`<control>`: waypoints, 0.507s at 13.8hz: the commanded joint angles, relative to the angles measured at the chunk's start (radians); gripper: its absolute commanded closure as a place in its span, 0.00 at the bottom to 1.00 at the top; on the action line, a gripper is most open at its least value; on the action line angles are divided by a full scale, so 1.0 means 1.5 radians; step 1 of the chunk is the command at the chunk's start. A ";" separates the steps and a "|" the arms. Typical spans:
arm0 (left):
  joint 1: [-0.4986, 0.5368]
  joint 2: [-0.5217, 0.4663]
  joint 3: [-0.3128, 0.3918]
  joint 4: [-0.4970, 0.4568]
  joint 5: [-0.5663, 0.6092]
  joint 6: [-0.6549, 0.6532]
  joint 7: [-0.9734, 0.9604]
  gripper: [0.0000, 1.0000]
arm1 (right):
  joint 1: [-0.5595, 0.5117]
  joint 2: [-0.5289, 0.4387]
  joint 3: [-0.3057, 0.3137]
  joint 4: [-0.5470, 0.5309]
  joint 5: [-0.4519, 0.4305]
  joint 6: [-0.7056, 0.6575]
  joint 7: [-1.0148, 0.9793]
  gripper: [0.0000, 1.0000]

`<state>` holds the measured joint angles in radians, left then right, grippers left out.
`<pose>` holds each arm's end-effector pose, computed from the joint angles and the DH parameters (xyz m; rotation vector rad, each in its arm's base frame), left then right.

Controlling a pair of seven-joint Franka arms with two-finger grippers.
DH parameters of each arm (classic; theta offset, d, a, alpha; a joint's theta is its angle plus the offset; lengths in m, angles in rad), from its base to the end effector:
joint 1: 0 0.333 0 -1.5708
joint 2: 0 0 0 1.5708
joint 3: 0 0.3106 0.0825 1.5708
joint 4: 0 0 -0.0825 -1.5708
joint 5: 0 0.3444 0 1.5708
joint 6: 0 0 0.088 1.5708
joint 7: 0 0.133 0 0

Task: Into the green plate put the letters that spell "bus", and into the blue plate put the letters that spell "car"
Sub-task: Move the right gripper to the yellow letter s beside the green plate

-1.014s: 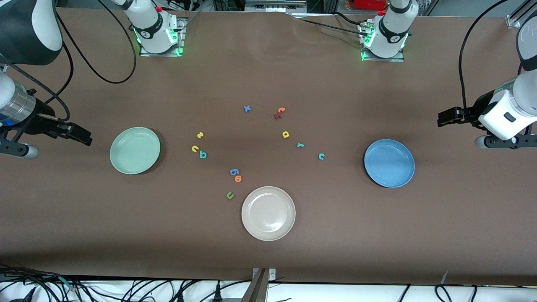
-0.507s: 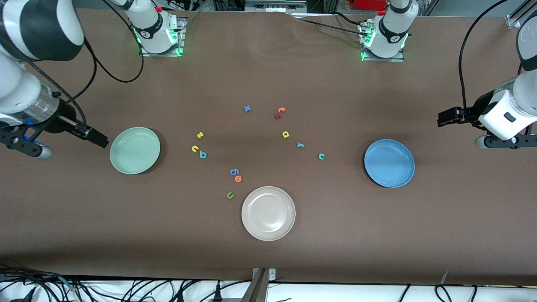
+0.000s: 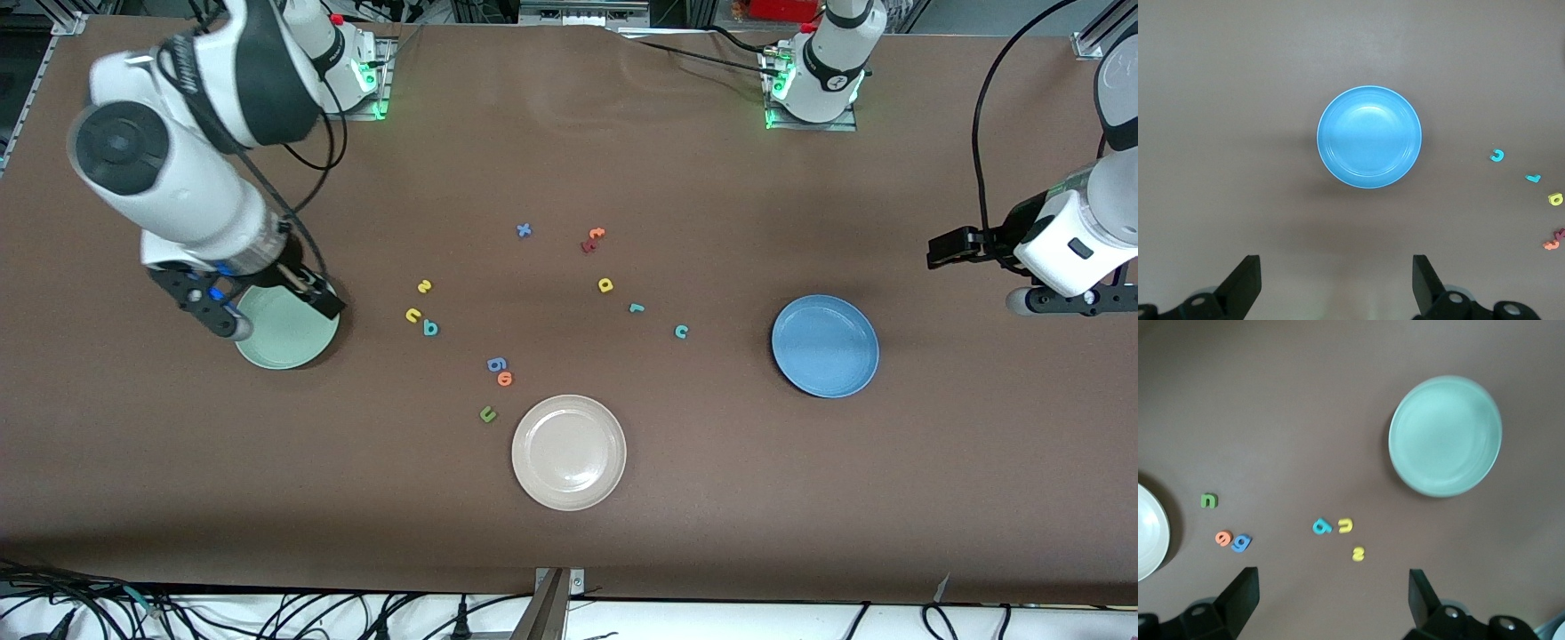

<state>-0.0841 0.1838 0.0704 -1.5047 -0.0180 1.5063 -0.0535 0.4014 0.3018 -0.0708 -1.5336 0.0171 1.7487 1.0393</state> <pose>0.5518 -0.0131 0.5183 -3.1270 -0.0630 0.2851 0.5665 0.2012 0.4549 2.8899 -1.0716 -0.0983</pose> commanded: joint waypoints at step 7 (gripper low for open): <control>-0.003 0.011 -0.001 0.023 0.013 -0.003 0.011 0.00 | 0.008 0.007 0.022 -0.208 0.090 0.166 0.025 0.02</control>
<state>-0.0849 0.1838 0.0702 -1.5046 -0.0180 1.5075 -0.0535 0.4075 0.3578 -0.0498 -1.7353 0.1314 1.9341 1.0606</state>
